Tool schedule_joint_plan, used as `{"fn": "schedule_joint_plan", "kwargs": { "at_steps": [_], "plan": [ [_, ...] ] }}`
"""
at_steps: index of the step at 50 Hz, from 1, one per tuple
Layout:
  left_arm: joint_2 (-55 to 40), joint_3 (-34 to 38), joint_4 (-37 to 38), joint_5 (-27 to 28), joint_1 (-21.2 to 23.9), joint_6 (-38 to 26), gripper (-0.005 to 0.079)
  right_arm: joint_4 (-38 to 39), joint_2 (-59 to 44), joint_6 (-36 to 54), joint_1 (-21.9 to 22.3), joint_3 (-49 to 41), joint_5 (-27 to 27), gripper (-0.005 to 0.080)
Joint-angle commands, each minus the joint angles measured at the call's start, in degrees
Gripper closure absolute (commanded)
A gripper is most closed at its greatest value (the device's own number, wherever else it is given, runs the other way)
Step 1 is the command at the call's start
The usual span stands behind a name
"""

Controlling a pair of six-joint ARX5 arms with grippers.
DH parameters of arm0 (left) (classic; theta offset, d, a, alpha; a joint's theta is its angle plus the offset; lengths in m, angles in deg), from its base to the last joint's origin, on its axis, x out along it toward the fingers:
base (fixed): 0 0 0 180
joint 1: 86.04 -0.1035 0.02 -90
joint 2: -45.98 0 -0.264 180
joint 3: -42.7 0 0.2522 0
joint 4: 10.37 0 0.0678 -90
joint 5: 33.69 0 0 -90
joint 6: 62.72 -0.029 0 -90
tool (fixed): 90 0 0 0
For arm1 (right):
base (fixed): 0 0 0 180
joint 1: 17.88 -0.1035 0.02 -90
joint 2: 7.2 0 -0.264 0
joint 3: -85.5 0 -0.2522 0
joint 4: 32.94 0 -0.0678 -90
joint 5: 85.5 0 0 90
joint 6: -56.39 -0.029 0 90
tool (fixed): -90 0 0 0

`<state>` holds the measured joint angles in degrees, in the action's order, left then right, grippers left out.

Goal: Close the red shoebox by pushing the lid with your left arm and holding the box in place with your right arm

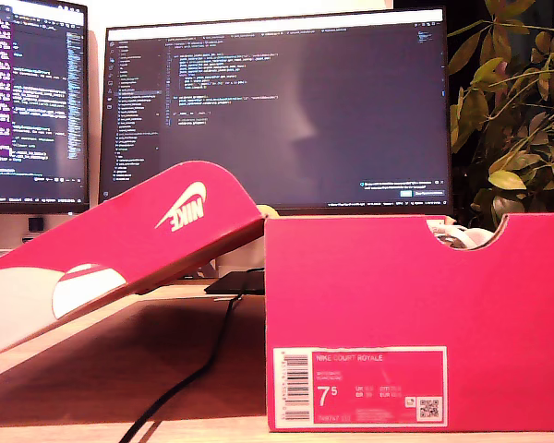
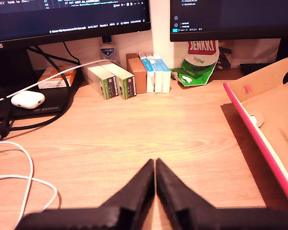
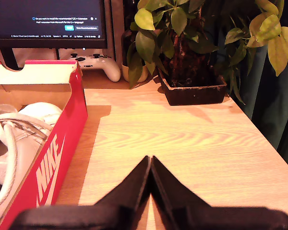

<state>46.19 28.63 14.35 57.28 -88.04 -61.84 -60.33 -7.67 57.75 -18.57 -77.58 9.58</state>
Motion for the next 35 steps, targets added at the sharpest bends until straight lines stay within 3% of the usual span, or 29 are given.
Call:
{"fn": "schedule_joint_plan", "kwargs": {
  "at_steps": [1,35],
  "plan": [
    [0.5,1.8,0.8,0.1,0.1,-0.4,0.0761,0.8,0.4,-1.4,0.4,-1.6,-4.5,0.0764],
    [0.5,1.8,0.7,0.1,0.1,1.9,0.0761,0.9,0.4,-1.6,0.4,-1.6,-4.6,0.0764]
  ]
}}
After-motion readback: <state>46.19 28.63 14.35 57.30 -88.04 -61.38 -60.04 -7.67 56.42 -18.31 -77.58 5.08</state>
